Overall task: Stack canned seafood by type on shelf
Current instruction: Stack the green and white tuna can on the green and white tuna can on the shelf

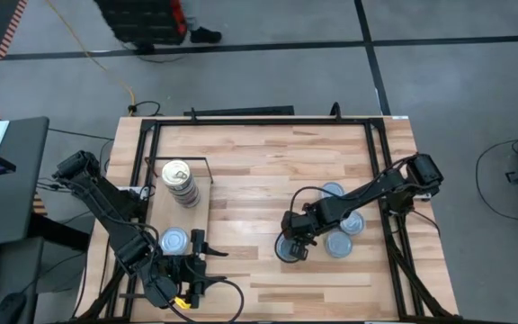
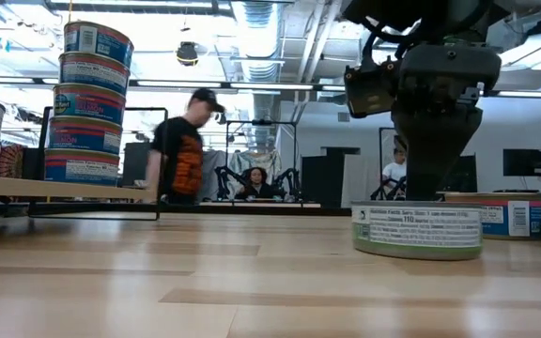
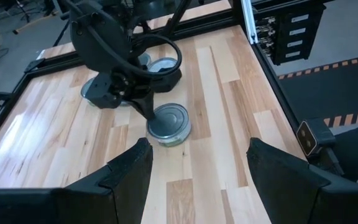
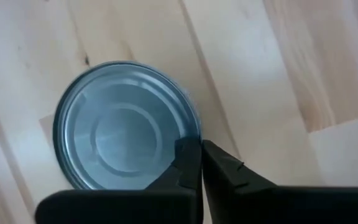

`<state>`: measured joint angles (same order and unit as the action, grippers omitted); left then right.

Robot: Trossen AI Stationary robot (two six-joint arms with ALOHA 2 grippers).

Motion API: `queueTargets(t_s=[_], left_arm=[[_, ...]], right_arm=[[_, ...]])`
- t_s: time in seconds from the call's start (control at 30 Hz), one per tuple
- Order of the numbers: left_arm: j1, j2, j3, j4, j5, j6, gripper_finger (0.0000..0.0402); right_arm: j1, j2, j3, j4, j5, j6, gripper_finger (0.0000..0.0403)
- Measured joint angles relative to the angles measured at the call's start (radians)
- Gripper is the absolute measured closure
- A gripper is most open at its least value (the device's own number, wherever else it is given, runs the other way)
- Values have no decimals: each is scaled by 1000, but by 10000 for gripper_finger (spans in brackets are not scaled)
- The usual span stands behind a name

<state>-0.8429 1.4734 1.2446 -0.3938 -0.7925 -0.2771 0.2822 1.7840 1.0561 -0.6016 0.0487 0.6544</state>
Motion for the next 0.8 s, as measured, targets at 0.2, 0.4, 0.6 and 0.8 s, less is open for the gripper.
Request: queueTargets(t_s=[0.2,0.4,0.6,0.8], left_arm=[[0,0,0,0,3,-6,150],[0,0,0,-3,4,-11,150],[0,0,0,-10,2,-9,150],[0,0,0,-15,2,1,150]], right_arm=[[-49,8,-8,-47,27,-28,371],[-123,3,-22,-69,27,-66,375],[-186,-79,-9,-196,49,-92,374],[-77,-253,37,-233,197,-180,374]])
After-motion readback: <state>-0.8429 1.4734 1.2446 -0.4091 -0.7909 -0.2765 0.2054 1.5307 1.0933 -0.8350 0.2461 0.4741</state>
